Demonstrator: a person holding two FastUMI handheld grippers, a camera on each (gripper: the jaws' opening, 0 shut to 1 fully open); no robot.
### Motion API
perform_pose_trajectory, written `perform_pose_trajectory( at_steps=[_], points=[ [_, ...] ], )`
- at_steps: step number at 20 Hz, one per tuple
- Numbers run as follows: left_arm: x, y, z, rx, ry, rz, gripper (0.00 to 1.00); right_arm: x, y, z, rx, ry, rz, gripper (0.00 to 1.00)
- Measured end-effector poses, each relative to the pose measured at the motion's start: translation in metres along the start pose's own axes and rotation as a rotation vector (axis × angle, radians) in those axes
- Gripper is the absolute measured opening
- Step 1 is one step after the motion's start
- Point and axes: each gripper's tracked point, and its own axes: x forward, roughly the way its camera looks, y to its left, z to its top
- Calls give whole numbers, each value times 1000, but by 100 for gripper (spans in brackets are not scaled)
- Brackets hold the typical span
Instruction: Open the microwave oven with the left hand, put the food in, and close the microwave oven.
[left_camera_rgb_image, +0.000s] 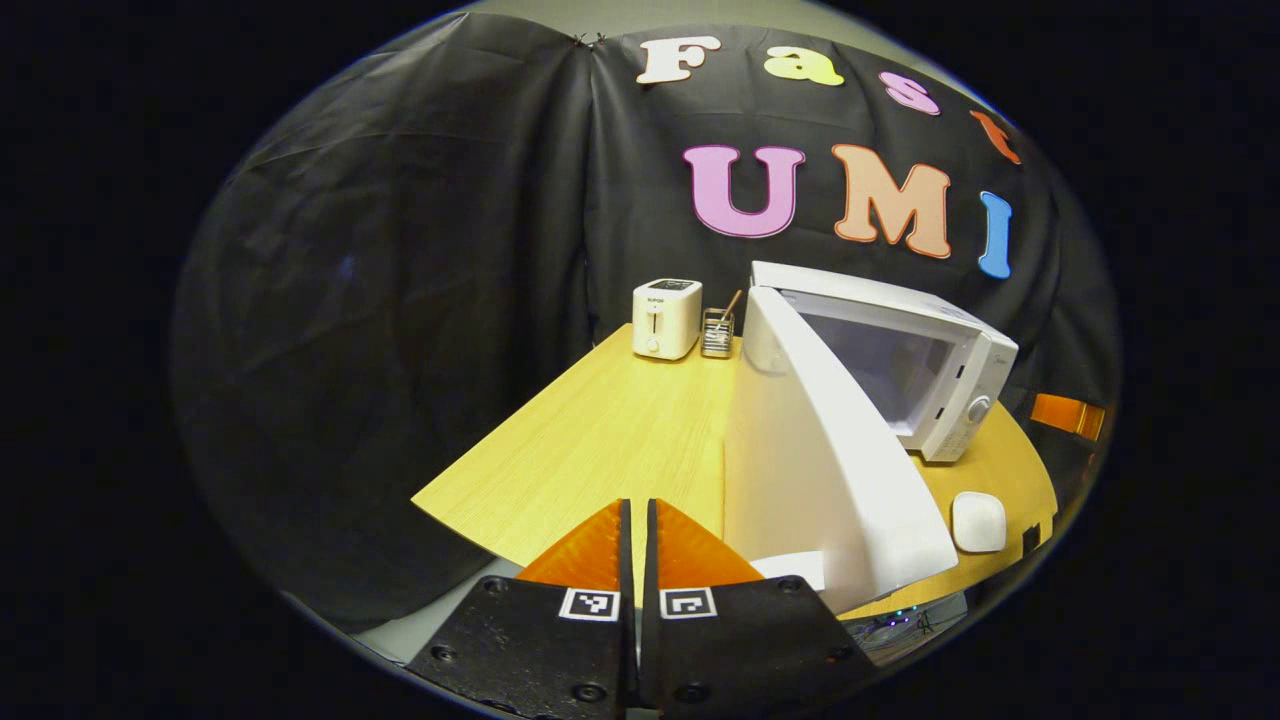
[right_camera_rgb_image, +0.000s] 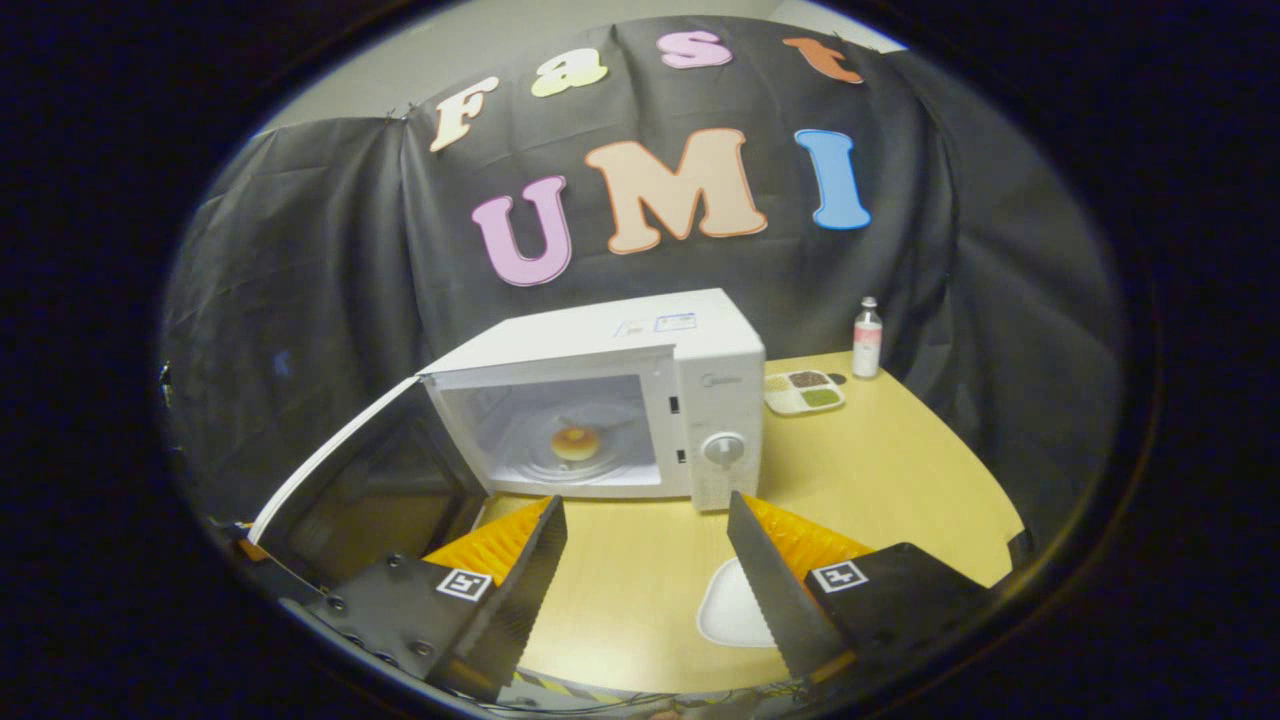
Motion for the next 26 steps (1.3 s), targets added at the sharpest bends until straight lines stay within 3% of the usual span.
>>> perform_pose_trajectory(
  at_steps=[7,18,19,20,21,22,26],
  points=[
    [-4,-52,-2,-19,9,-118,1,-29,-37,9,-16,-21,-78,91],
    [3,-161,18,27,12,-311,1,-46,-65,11,-2,24,-107,92],
    [7,-165,19,48,9,-302,1,-47,-71,13,3,21,-116,92],
    [9,-171,22,57,12,-311,0,-48,-76,16,11,18,-126,100],
    [11,-179,22,52,14,-324,1,-50,-80,18,19,15,-132,100],
    [13,-187,25,43,17,-339,1,-51,-84,21,26,14,-138,92],
    [24,-223,30,46,17,-384,1,-58,-105,29,22,8,-174,92]
  ],
)
